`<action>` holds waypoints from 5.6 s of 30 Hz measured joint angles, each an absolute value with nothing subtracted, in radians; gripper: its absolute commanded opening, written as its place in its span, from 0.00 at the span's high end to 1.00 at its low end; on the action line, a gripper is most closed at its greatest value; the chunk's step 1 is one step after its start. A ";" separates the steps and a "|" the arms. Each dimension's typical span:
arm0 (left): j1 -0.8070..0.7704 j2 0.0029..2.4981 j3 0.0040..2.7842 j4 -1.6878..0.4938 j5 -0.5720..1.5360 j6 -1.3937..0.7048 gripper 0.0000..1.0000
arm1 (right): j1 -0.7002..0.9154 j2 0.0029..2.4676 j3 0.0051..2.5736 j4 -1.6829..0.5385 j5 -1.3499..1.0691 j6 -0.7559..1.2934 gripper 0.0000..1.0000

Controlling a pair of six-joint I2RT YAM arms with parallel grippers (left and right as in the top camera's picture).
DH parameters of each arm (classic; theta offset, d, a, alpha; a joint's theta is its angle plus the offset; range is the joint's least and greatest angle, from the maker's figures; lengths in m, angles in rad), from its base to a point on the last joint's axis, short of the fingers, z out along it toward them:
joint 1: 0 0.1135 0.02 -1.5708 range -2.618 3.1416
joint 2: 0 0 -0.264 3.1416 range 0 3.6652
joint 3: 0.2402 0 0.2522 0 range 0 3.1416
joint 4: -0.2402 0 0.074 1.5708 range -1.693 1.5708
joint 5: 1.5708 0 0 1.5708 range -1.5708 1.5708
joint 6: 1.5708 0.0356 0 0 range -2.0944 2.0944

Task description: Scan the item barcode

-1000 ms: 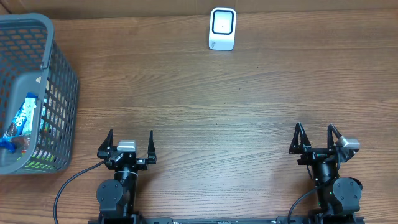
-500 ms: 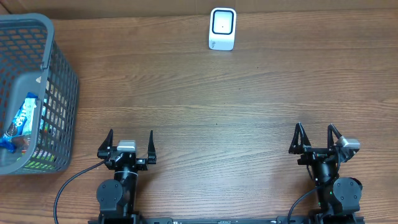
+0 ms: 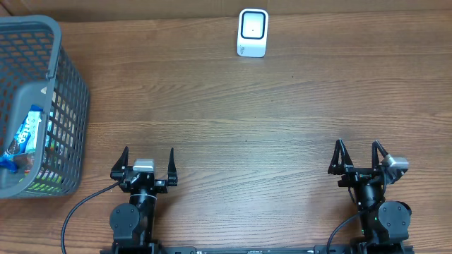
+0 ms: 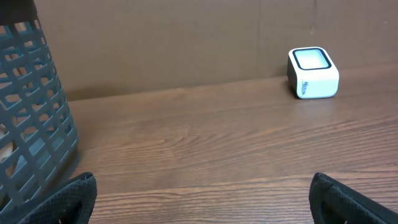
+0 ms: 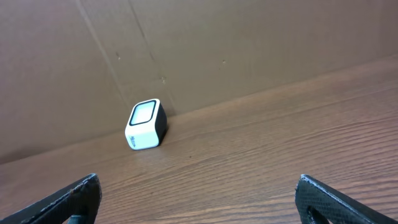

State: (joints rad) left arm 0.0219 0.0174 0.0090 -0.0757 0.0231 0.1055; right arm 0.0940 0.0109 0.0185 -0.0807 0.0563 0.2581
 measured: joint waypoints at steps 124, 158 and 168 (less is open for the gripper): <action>0.719 2.407 2.344 -1.381 0.392 0.165 0.07 | 0.094 1.433 1.565 -1.163 -0.311 0.107 0.00; 0.688 2.222 2.646 -1.679 0.212 0.049 0.00 | 0.094 1.433 1.565 -1.171 -0.310 0.108 0.00; 0.700 2.373 2.456 -1.522 0.178 0.051 0.00 | 0.094 1.433 1.565 -1.171 -0.310 0.108 0.00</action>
